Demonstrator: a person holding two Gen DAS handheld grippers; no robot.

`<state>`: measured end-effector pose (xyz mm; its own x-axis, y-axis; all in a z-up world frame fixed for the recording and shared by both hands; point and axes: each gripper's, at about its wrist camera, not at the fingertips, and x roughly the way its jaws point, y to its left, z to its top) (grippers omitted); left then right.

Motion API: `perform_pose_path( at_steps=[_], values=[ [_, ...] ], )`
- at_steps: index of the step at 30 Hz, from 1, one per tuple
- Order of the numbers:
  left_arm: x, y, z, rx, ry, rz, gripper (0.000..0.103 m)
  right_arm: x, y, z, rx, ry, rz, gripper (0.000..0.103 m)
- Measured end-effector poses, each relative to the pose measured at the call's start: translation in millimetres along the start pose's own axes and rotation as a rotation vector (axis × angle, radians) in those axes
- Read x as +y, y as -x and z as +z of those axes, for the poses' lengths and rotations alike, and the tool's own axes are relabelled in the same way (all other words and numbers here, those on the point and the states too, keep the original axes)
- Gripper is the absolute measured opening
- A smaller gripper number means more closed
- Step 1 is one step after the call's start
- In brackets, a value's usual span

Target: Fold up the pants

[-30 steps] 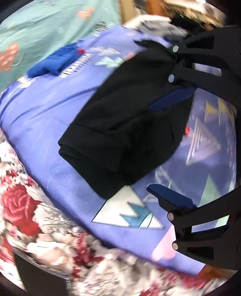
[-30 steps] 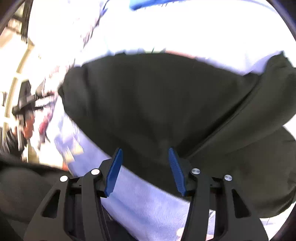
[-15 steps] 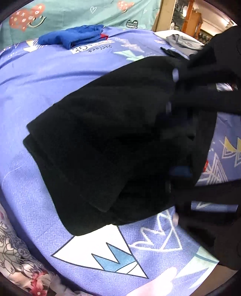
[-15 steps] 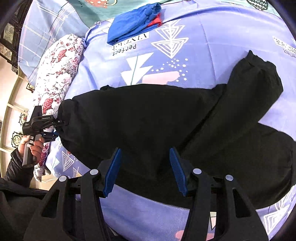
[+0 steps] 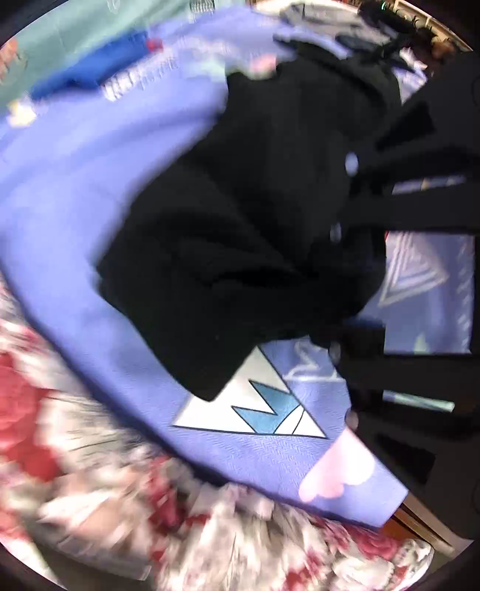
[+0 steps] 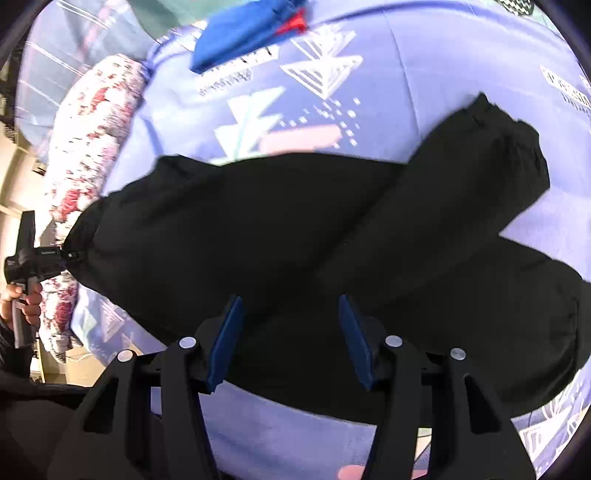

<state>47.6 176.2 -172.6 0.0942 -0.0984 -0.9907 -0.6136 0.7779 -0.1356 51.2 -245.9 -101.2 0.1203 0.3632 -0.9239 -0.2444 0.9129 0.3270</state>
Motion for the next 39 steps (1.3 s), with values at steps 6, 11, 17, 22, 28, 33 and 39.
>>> perform_pose_path(
  at_steps=[6,11,17,22,28,33,39],
  values=[
    [7.9,-2.6,1.0,-0.036,0.071,0.037,0.076,-30.7,18.5,19.0,-0.088,-0.134,-0.141,0.078],
    [3.3,41.5,-1.0,-0.170,0.012,0.096,0.083,-62.9,23.0,67.0,-0.206,-0.247,-0.330,0.081],
    [-35.4,63.8,-11.8,-0.290,-0.098,0.031,0.087,-70.3,-27.8,129.0,-0.164,-0.190,-0.528,0.076],
    [-57.6,34.9,-17.1,-0.237,-0.145,0.033,0.087,-95.7,-41.8,137.2,-0.136,-0.274,-0.550,0.012],
    [-54.7,2.2,-15.1,-0.185,-0.193,0.116,0.087,-137.5,54.5,92.9,-0.370,-0.451,-0.277,0.004],
    [-54.8,-4.3,-12.4,-0.169,-0.221,0.149,0.087,-153.2,155.6,13.7,-0.624,-0.503,-0.027,0.004],
    [-75.2,-15.9,-6.4,-0.147,-0.250,0.167,0.087,-197.6,128.4,-110.3,-0.493,-0.747,-0.017,0.004]
  ],
)
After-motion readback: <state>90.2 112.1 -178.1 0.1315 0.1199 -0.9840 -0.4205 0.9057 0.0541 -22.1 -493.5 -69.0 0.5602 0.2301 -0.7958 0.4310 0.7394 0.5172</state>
